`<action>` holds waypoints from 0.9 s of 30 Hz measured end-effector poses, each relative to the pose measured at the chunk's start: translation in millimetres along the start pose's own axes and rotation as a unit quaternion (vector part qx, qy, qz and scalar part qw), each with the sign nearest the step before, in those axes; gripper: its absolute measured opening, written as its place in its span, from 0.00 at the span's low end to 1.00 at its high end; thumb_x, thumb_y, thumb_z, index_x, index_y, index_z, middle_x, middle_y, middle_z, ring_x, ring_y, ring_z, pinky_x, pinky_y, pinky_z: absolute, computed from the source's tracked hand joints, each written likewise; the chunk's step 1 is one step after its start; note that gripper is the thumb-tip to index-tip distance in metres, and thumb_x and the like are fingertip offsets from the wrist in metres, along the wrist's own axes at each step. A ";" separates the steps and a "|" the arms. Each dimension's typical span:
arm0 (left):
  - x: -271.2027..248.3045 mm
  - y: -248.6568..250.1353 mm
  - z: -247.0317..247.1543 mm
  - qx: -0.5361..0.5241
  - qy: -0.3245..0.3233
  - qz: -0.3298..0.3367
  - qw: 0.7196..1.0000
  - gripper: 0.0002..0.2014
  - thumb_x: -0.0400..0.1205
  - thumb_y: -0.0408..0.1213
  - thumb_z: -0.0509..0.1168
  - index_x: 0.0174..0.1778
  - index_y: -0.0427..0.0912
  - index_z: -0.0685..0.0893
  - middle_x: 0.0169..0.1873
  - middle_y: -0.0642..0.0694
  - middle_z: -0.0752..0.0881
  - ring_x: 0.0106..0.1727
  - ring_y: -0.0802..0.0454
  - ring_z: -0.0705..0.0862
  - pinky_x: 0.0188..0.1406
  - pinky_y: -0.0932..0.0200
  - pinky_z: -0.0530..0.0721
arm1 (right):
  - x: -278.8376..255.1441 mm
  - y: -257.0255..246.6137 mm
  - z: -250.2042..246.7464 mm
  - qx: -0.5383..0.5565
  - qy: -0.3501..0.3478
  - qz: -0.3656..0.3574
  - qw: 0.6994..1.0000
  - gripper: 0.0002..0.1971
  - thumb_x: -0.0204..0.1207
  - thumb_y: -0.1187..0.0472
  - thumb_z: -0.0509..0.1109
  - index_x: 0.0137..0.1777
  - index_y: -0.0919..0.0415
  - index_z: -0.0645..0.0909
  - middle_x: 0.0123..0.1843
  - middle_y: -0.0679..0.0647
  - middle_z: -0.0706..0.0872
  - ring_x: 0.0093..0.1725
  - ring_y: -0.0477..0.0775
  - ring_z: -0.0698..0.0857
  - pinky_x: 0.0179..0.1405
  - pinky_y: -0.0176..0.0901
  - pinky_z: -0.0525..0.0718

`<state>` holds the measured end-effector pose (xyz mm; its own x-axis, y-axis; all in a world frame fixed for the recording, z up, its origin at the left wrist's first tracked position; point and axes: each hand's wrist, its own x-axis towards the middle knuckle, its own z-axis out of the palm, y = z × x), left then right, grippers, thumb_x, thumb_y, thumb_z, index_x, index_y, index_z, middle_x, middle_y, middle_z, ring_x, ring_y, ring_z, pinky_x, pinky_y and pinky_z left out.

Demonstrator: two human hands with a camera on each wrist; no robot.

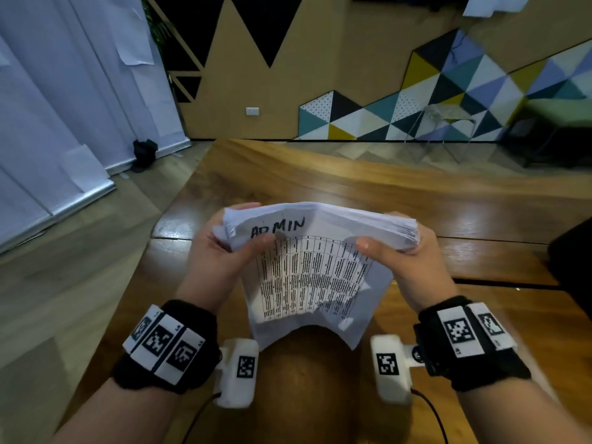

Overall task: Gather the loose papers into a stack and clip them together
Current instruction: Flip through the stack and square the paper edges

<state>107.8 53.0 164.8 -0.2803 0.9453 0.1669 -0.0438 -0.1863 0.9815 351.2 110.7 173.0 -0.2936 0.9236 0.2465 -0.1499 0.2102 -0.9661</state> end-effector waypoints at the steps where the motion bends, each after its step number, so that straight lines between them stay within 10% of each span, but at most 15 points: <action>1: -1.8 2.2 1.5 -0.007 0.023 0.013 1.000 0.27 0.67 0.35 0.78 0.62 0.36 0.83 0.49 0.45 0.91 0.48 0.56 0.91 0.43 0.63 0.88 | -0.4 -1.1 0.2 0.007 0.006 -0.008 1.000 0.15 0.60 0.61 0.83 0.46 0.57 0.86 0.40 0.50 0.93 0.42 0.49 0.92 0.41 0.38 0.87; 5: -11.1 8.7 15.9 -0.024 0.082 0.025 0.996 0.27 0.67 0.37 0.73 0.64 0.39 0.77 0.49 0.47 0.88 0.44 0.63 0.89 0.40 0.68 0.86 | -1.5 -3.1 5.6 0.002 0.056 -0.035 0.998 0.20 0.63 0.38 0.77 0.43 0.54 0.86 0.38 0.51 0.88 0.37 0.52 0.86 0.36 0.41 0.83; 15: -18.2 8.7 31.4 -0.017 0.149 0.017 0.989 0.25 0.80 0.27 0.67 0.70 0.50 0.69 0.56 0.54 0.83 0.47 0.70 0.88 0.41 0.72 0.85 | -0.7 -5.9 12.1 -0.049 0.100 -0.050 0.993 0.08 0.71 0.47 0.70 0.37 0.48 0.86 0.37 0.45 0.86 0.38 0.51 0.82 0.39 0.45 0.79; 27: -29.9 6.9 24.5 0.024 0.185 0.031 0.982 0.06 0.77 0.28 0.71 0.42 0.40 0.81 0.31 0.58 0.89 0.32 0.72 0.86 0.30 0.76 0.82 | -7.3 -0.8 8.0 0.004 0.067 -0.028 0.997 0.13 0.58 0.63 0.79 0.44 0.55 0.85 0.39 0.48 0.91 0.41 0.47 0.90 0.40 0.34 0.86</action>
<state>139.4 30.0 168.9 -0.6107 0.7689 0.1892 0.0266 -0.2189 0.9754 345.8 101.2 172.6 -0.1550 0.9455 0.2863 -0.1707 0.2598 -0.9505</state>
